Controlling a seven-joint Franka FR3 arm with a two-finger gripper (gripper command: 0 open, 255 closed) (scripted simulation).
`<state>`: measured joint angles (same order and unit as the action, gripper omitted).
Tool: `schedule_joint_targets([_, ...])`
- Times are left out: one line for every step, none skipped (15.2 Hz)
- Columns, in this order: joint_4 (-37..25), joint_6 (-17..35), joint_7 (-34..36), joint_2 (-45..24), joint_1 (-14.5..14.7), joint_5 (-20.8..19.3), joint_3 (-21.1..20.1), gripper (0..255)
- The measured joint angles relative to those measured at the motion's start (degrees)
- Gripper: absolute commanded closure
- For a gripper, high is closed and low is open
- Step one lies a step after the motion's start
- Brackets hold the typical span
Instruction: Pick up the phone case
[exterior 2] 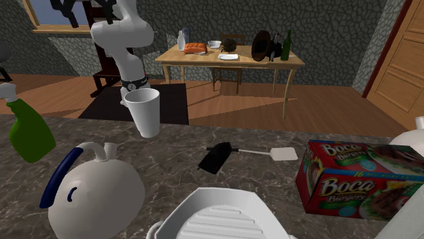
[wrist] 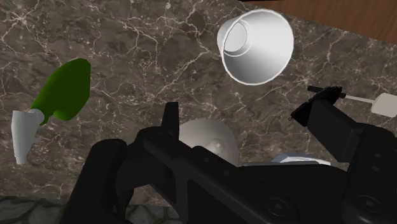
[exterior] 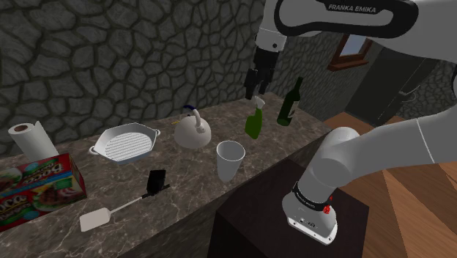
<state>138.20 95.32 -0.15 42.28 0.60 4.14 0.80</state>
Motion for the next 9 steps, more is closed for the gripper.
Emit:
schedule_joint_targets([0.0,0.0,0.0,0.0,0.0,0.0,0.0,0])
schedule_joint_targets([0.4,0.6,0.9,-0.3,0.1,0.4,-0.6,0])
schedule_joint_targets([1.4,1.6,2.3,-0.3,0.2,1.0,-1.5,0])
schedule_joint_targets([2.0,2.8,3.8,-0.9,0.4,1.7,-2.6,0])
schedule_joint_targets([2.6,4.2,5.5,-1.8,0.5,2.3,-3.6,0])
schedule_joint_targets([3.1,5.2,7.5,-2.1,0.8,3.2,-4.9,0])
schedule_joint_targets([3.7,6.7,9.1,-3.2,0.9,3.8,-6.0,0])
schedule_joint_targets([3.9,8.1,11.0,-4.3,1.1,4.6,-7.3,0])
schedule_joint_targets([4.1,9.4,12.7,-5.4,1.3,5.2,-8.4,0])
